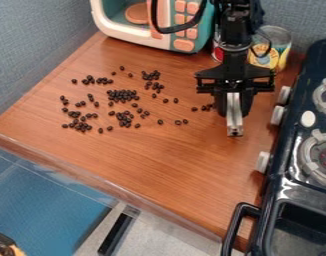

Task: Sweep into pile

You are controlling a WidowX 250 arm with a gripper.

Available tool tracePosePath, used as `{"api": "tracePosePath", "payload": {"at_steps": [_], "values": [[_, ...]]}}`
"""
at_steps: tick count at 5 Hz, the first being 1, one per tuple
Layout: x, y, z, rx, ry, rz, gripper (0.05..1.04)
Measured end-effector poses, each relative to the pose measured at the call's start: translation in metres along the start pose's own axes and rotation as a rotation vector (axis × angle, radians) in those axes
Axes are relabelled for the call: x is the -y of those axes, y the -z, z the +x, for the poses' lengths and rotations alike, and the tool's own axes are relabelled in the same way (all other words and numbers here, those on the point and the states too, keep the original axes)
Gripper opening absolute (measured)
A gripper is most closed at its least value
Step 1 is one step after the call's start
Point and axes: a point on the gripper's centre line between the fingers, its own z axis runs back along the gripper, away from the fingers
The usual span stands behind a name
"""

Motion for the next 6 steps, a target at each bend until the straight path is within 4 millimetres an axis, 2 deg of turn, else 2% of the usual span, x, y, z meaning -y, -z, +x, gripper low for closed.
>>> {"api": "tracePosePath", "payload": {"at_steps": [2,3,6], "values": [[0.004,0.018,0.009,-0.01,-0.024,-0.003,0.38],[0.003,0.018,0.009,-0.007,-0.024,0.003,0.38],[-0.038,0.013,0.007,0.015,-0.073,0.016,0.38]]}}
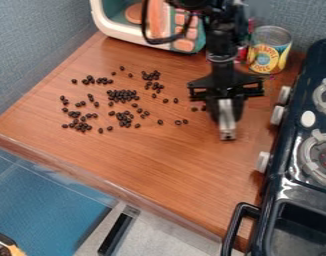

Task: Sweep into pile

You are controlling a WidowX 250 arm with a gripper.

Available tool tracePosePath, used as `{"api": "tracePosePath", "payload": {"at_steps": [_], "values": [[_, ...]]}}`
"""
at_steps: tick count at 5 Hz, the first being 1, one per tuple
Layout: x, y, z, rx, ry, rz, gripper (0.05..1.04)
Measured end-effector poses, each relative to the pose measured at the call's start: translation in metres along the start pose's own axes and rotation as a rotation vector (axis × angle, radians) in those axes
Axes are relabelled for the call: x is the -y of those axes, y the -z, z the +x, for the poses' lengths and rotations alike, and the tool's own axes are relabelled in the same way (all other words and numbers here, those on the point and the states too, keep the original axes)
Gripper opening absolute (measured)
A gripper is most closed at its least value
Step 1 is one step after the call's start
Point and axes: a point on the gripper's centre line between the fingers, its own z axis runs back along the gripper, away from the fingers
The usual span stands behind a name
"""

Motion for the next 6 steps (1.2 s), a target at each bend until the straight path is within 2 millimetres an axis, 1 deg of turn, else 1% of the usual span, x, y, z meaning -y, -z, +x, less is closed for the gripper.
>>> {"api": "tracePosePath", "payload": {"at_steps": [1,2,4,5,6], "values": [[-0.017,-0.002,-0.001,0.001,-0.017,0.006,0.38],[-0.027,-0.003,0.0,0.0,-0.029,0.016,0.38],[-0.063,-0.008,0.001,0.0,-0.079,0.034,0.38],[-0.086,-0.012,0.002,0.007,-0.094,0.044,0.38],[-0.102,-0.014,0.0,0.019,-0.093,0.052,0.38]]}}
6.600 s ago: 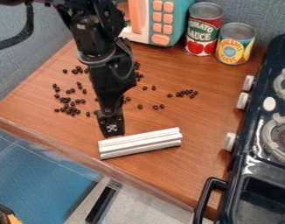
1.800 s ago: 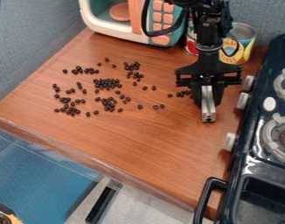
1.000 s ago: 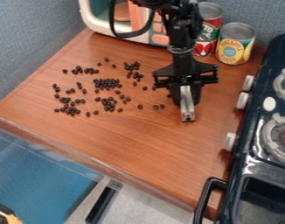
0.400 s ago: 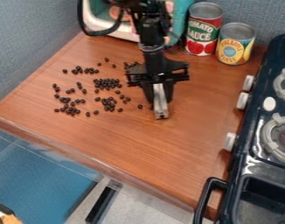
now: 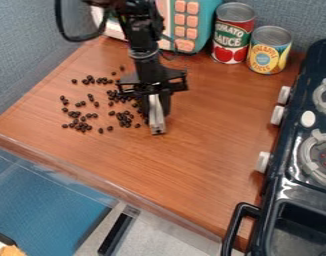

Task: Sweep into pile

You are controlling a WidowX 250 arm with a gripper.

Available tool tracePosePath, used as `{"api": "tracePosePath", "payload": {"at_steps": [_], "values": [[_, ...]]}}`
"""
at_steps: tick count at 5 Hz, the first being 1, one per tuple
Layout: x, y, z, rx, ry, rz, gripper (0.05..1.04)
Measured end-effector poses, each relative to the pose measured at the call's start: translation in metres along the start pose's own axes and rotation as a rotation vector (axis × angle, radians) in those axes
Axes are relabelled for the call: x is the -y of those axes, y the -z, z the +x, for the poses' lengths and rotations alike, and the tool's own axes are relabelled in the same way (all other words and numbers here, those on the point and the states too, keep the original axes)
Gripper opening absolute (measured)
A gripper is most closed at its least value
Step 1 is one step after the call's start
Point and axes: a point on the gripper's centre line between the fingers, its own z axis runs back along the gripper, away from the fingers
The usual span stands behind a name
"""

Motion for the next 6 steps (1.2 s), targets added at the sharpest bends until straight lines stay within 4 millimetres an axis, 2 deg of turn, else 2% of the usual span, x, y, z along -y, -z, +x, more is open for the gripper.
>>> {"api": "tracePosePath", "payload": {"at_steps": [2,3,4,5,6], "values": [[-0.041,-0.006,-0.006,0.015,0.001,0.022,0.38],[-0.048,-0.006,-0.007,0.023,0.016,0.024,0.38],[-0.07,-0.011,-0.007,0.027,-0.021,0.033,0.38],[-0.074,-0.016,-0.007,0.027,-0.027,0.018,0.38],[-0.068,-0.026,-0.005,0.036,-0.034,-0.011,0.38]]}}
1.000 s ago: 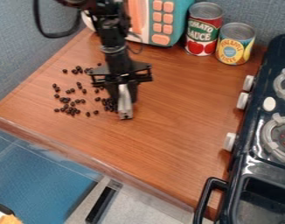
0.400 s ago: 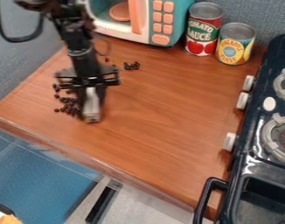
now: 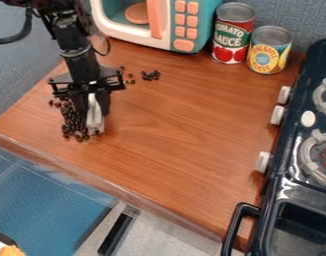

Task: Sweep into pile

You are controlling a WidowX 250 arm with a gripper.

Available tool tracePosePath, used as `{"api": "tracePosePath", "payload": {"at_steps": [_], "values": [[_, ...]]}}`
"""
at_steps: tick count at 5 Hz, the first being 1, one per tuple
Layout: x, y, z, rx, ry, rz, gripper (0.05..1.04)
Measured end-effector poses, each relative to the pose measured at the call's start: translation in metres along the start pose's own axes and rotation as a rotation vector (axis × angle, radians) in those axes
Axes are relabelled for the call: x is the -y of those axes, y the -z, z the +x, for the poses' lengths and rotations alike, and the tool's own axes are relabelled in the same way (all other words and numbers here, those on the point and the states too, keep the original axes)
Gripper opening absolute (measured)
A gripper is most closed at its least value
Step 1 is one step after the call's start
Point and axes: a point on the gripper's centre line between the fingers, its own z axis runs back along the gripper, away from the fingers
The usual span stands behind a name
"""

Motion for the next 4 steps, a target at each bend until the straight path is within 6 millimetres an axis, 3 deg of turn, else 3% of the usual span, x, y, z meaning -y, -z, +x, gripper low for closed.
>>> {"api": "tracePosePath", "payload": {"at_steps": [1,3,4], "values": [[0.025,-0.009,0.006,0.018,0.033,-0.053,0.38],[0.107,-0.028,0.011,0.056,0.212,-0.127,0.38],[0.118,-0.01,0.013,0.017,0.185,-0.105,0.38]]}}
